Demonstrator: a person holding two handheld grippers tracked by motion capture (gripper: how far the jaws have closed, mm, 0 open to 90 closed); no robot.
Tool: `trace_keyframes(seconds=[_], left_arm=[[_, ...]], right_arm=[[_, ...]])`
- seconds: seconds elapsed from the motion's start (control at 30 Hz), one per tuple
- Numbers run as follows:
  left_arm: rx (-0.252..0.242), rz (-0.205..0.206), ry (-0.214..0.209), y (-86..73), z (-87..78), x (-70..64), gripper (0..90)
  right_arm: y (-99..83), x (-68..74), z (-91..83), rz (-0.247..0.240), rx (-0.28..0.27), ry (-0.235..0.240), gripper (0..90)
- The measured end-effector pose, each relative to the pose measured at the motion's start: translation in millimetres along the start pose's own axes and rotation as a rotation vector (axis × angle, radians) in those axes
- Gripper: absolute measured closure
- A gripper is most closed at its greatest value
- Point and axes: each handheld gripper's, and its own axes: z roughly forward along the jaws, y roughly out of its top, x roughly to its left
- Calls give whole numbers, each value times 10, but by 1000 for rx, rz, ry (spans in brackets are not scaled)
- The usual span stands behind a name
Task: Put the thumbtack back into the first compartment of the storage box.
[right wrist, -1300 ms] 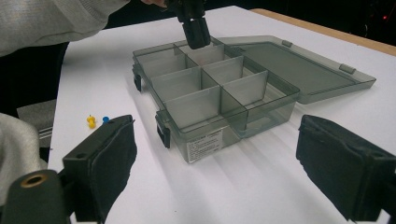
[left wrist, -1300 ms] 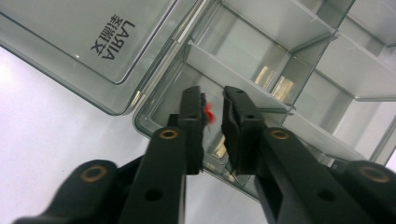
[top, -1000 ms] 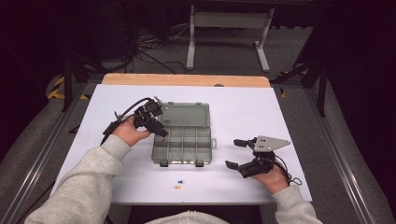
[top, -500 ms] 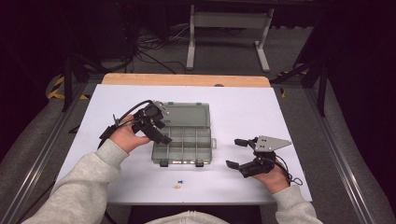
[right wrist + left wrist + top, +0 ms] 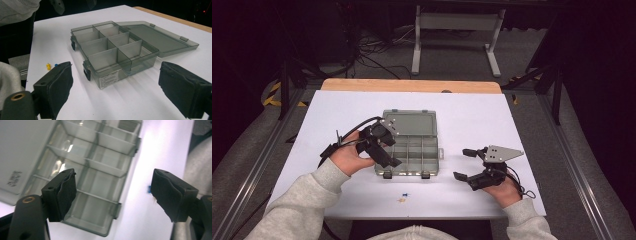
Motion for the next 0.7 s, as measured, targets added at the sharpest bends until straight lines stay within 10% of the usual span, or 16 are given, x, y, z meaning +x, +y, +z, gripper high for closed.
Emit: trace_keyframes(seconds=[0.7], left_arm=[[9,88,-54,68,145,-365,197]], right_arm=[[-5,8,15,-1,7,4,122]])
